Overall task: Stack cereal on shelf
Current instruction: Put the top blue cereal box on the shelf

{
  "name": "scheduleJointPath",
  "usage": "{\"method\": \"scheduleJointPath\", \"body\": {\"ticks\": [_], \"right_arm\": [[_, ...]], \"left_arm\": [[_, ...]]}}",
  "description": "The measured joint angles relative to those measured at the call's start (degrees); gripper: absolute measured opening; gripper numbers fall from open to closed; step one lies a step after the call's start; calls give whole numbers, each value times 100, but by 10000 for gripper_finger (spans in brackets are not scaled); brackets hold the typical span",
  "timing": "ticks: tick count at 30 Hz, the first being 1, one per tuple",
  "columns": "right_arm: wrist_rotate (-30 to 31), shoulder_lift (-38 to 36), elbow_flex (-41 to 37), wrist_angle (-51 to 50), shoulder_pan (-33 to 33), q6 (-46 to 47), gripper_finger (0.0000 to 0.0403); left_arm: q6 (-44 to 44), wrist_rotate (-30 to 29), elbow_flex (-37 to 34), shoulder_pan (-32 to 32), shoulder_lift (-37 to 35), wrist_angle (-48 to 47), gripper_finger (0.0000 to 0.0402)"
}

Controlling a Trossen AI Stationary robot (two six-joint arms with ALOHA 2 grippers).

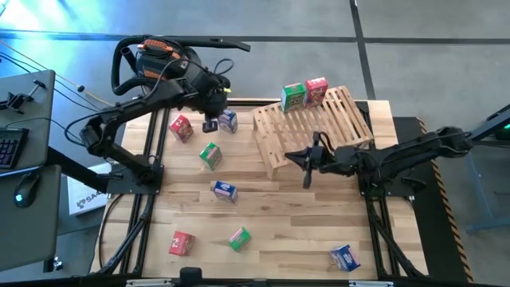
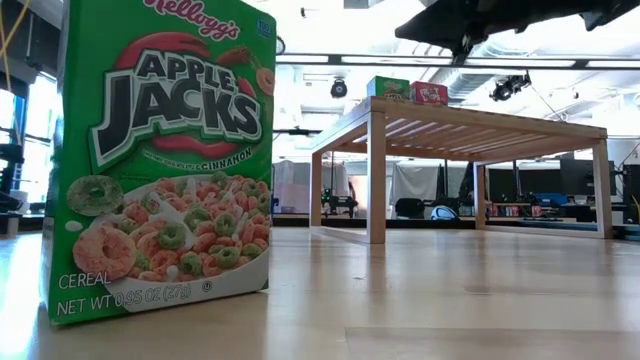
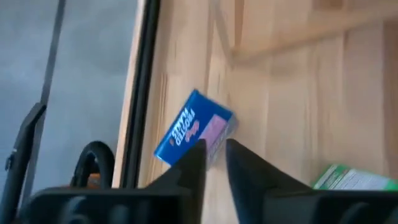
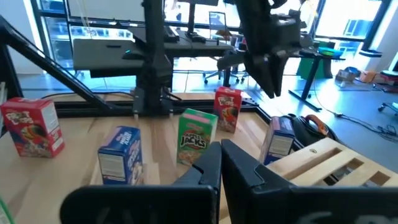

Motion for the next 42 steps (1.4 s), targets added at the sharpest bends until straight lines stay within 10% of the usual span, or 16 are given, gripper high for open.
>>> {"method": "scheduleJointPath", "body": {"ticks": [13,42], "right_arm": [[17,0,0,-261,167,-24,0],[-166,0,2,-435,167,28,0]], "left_arm": [[235,-331,0,-17,693,183,239],[705,-913,3,-115,1150,312,215]]}}
